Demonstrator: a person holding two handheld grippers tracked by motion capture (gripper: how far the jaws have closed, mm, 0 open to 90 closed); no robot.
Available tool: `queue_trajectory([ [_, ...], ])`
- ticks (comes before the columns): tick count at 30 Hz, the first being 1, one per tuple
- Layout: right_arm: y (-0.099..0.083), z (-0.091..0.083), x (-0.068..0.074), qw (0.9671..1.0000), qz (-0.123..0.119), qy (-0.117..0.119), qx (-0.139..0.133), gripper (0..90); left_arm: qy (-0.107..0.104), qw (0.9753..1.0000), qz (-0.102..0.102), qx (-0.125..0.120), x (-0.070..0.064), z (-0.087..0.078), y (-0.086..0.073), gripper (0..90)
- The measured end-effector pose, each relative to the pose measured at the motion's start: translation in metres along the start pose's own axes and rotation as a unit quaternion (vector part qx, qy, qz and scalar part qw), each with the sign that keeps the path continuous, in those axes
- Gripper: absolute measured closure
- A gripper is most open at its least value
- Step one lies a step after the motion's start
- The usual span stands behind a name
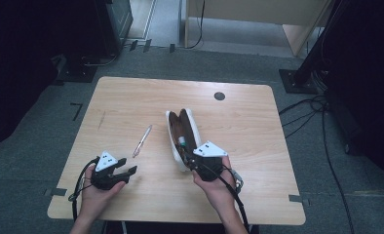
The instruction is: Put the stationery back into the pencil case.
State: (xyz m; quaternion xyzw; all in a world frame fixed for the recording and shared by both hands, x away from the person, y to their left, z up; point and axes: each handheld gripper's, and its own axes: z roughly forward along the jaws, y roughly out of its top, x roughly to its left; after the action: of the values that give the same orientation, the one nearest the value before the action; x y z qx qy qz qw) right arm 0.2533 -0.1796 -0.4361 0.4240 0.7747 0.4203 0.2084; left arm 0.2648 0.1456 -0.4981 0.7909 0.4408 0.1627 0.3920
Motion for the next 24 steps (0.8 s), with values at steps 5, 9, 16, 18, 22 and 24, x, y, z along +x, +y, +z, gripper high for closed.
queue_trajectory([
  [5,0.001,-0.009,-0.006,0.9997,0.007,0.021,-0.012,62.6,0.017,0.9997,-0.007,0.018,0.001,0.013,0.005,52.6],
  [9,0.001,-0.016,-0.01,0.9993,0.005,0.029,-0.023,60.1,0.033,0.999,-0.013,0.026,0.001,0.022,0.011,54.1],
  [16,-0.002,-0.023,-0.014,0.999,0.0,0.034,-0.03,58.0,0.061,0.9971,-0.017,0.042,0.003,0.037,0.02,57.7],
  [18,-0.002,-0.025,-0.016,0.9989,0.0,0.035,-0.032,57.7,0.063,0.997,-0.016,0.042,0.002,0.041,0.023,58.5],
  [22,-0.003,-0.027,-0.02,0.9988,0.002,0.033,-0.037,57.6,0.068,0.9965,-0.01,0.048,0.0,0.048,0.031,60.2],
  [24,-0.004,-0.029,-0.022,0.9988,0.002,0.033,-0.037,57.5,0.074,0.9959,-0.011,0.051,0.0,0.052,0.033,61.3],
])
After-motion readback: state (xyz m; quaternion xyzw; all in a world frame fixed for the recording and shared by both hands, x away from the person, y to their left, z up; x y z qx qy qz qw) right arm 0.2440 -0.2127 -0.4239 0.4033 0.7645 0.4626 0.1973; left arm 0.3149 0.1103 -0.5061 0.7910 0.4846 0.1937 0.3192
